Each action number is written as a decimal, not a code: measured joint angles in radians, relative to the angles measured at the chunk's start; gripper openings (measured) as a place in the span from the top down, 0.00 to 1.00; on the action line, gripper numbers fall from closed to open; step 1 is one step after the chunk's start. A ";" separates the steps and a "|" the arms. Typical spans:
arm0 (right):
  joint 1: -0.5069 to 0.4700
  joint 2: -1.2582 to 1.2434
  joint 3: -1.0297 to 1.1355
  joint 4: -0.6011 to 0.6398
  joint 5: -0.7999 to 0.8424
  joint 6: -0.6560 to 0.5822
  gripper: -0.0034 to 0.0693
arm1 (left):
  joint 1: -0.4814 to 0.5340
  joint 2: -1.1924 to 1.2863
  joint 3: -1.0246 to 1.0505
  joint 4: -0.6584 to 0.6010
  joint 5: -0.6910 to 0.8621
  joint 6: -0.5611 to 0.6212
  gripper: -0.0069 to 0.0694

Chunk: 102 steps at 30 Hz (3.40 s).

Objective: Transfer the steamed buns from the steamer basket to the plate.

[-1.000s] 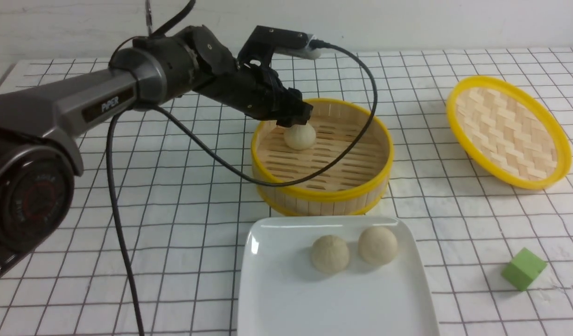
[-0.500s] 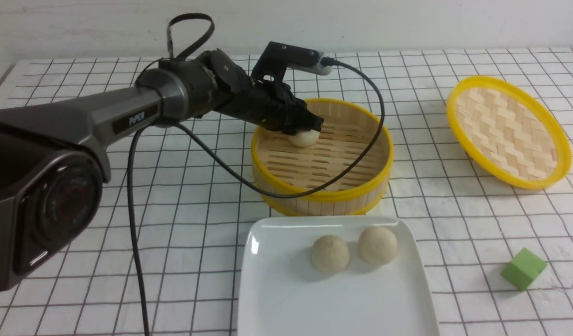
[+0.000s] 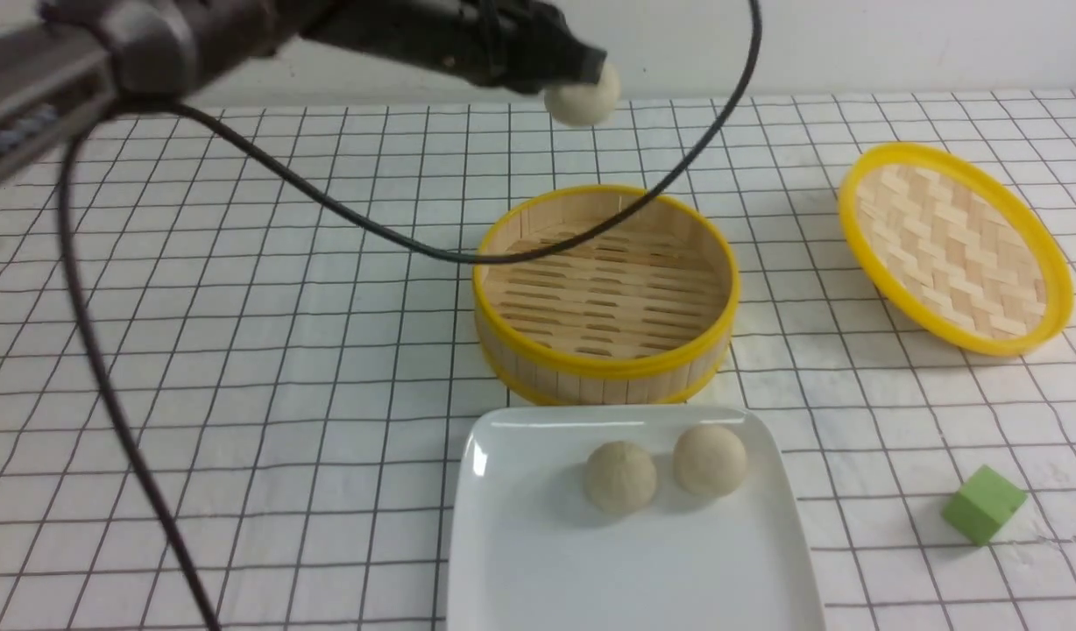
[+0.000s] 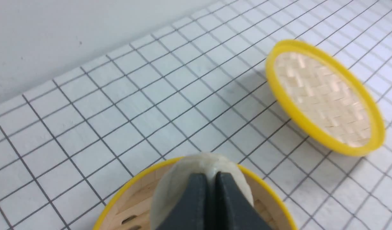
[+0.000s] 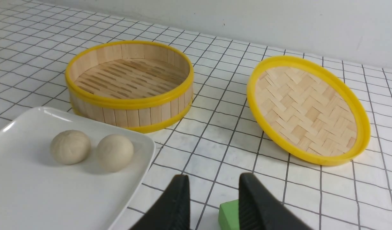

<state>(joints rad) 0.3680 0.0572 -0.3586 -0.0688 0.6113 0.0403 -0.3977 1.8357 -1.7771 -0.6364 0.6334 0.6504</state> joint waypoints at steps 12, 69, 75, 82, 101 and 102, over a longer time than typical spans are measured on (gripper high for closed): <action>0.000 0.000 0.000 0.001 0.000 0.000 0.62 | -0.040 -0.222 0.136 0.243 0.540 -0.363 0.88; 0.000 0.000 0.000 0.004 0.000 0.000 0.62 | -0.220 -0.278 0.431 0.442 0.024 -0.363 0.28; 0.000 0.000 0.000 0.004 -0.002 0.000 0.62 | -0.220 -0.467 0.385 0.815 0.095 -0.592 0.28; 0.000 0.000 0.000 0.004 -0.044 0.000 0.62 | -0.220 -0.612 0.386 1.195 0.362 -0.931 0.29; 0.000 0.000 0.000 -0.082 -0.175 0.000 0.62 | -0.220 -1.070 0.481 1.198 0.454 -1.005 0.42; 0.000 0.000 0.000 -0.083 -0.177 0.000 0.62 | -0.220 -1.097 0.499 1.202 0.451 -1.009 0.42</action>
<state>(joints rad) 0.3680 0.0572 -0.3586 -0.1519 0.4343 0.0403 -0.6173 0.7382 -1.2778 0.5652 1.0849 -0.3589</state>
